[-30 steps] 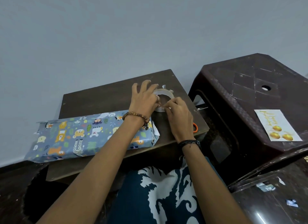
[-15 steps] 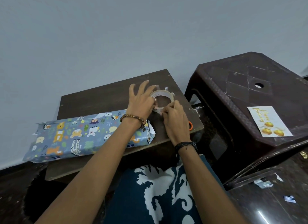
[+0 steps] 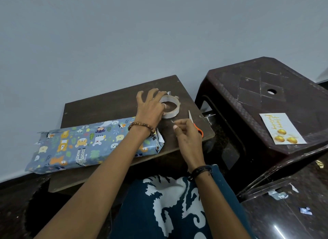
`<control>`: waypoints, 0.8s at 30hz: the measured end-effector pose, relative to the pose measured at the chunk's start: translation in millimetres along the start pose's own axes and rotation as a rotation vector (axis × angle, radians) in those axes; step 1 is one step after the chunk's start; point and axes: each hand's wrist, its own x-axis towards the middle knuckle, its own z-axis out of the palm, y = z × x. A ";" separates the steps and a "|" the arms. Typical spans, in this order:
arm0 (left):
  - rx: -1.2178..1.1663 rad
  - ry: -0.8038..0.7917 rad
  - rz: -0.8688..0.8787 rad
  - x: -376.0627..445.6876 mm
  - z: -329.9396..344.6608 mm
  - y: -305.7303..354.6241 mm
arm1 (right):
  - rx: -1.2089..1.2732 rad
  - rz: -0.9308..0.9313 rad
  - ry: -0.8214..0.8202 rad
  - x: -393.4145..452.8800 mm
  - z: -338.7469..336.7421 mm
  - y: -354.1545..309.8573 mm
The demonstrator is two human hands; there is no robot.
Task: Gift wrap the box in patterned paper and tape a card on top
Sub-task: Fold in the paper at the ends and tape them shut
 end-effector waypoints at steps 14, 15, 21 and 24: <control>-0.121 0.068 -0.083 -22.9 -5.8 -8.9 | -0.008 0.097 -0.113 -22.5 12.6 5.9; -0.090 0.032 -0.068 -23.2 -5.0 -8.3 | -0.009 0.096 -0.115 -22.6 12.5 7.4; 0.006 -0.101 0.006 -17.9 1.9 -5.1 | 0.069 0.124 -0.082 -18.9 17.0 14.9; -0.030 -0.105 0.019 -6.3 3.6 -4.7 | 0.105 0.132 -0.100 -16.3 18.0 15.6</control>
